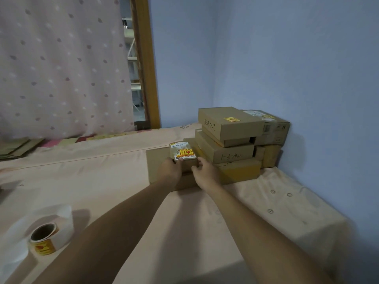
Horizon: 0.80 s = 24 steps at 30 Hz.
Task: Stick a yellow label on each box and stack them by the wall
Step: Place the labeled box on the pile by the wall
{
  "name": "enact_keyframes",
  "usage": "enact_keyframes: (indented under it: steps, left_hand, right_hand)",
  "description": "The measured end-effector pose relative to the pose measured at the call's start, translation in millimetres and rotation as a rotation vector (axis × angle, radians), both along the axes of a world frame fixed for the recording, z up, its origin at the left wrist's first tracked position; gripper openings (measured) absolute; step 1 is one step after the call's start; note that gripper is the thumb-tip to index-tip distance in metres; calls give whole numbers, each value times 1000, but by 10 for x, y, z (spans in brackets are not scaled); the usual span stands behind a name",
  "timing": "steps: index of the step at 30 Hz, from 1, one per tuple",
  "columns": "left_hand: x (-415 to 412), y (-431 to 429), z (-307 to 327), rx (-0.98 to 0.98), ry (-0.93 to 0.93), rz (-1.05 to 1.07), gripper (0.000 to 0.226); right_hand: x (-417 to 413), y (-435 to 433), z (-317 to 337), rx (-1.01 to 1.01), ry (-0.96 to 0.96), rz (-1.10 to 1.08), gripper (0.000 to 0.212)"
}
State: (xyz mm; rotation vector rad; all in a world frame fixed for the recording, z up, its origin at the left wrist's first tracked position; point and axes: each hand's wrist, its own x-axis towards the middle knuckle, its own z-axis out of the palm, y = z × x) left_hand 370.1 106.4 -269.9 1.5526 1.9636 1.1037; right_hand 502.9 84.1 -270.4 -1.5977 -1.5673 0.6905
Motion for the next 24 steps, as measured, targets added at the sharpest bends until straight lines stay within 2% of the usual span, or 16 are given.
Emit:
enact_keyframes:
  steps: [11,21,24]
  left_hand:
    - [-36,169,47,-42,-4,4,44]
    - [-157,-44,133,-12,-80,6,23]
    - [-295,-216,224,3,-5,-19,28]
  right_hand:
    - [79,97,-49,-10,-20,23,39]
    - [-5,-77,15,19,-54,15,29]
    - [-95,-179,90,30,-74,34,28]
